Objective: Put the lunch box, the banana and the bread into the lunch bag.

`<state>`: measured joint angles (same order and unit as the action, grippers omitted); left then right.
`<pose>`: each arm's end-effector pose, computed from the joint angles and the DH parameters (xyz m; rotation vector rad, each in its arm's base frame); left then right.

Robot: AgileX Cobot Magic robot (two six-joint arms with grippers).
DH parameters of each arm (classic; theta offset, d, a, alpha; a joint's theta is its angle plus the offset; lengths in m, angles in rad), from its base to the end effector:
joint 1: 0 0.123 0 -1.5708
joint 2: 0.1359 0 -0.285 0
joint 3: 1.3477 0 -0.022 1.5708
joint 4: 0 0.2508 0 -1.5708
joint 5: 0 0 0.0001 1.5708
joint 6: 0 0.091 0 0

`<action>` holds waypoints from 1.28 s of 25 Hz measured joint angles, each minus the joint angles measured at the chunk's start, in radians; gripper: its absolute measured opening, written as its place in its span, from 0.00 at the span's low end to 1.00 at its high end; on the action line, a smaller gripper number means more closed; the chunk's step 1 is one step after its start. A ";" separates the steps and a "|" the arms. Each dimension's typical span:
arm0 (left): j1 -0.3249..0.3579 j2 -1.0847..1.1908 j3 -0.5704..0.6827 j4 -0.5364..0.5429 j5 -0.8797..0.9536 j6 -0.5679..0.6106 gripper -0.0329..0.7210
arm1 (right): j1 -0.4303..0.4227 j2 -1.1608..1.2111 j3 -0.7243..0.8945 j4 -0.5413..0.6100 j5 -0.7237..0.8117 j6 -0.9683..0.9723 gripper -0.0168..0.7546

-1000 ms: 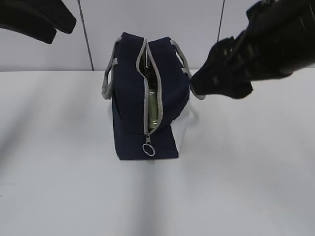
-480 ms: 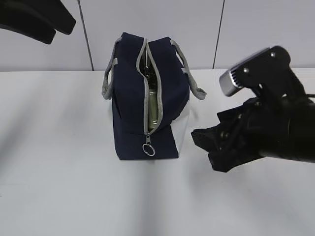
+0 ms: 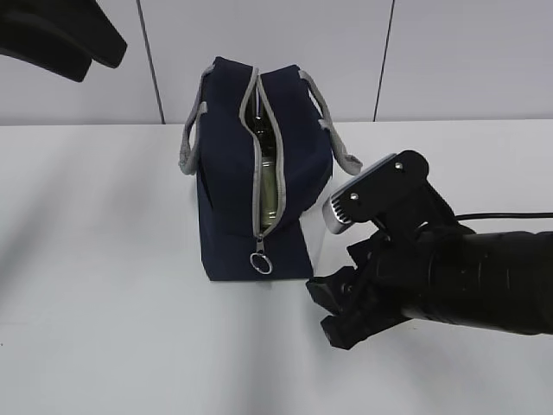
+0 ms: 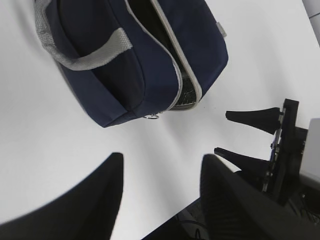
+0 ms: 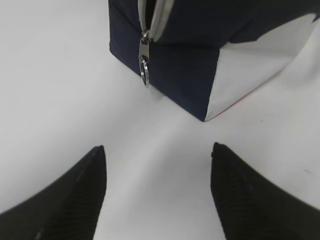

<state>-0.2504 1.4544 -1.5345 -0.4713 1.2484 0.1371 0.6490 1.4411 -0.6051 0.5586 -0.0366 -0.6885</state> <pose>0.2716 -0.1099 0.4003 0.4527 2.5670 -0.6789 0.2153 0.1612 0.1935 -0.8645 2.1322 0.2466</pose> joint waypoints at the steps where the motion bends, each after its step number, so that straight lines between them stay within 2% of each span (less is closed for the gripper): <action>1: 0.000 0.000 0.000 0.000 0.000 0.000 0.52 | 0.001 0.004 0.000 0.000 -0.011 0.000 0.64; 8: 0.000 0.002 0.000 0.007 0.000 0.000 0.52 | 0.026 0.009 0.000 -0.018 -0.075 0.056 0.57; 13: 0.000 0.002 0.000 0.007 0.000 0.000 0.52 | 0.073 0.009 0.000 -0.131 -0.063 0.137 0.57; 19: 0.000 0.002 0.000 0.007 0.000 0.000 0.52 | 0.076 0.009 0.000 -0.285 -0.095 0.311 0.57; 28: 0.000 0.002 0.000 0.007 0.000 0.000 0.51 | 0.076 0.015 -0.099 -0.326 -0.017 0.342 0.56; 32: 0.000 0.002 0.000 0.007 0.000 0.000 0.50 | 0.076 0.075 -0.153 -0.346 0.071 0.342 0.56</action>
<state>-0.2504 1.4561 -1.5345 -0.4641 1.2484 0.1375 0.7254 1.5160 -0.7579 0.2121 0.0344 -0.3467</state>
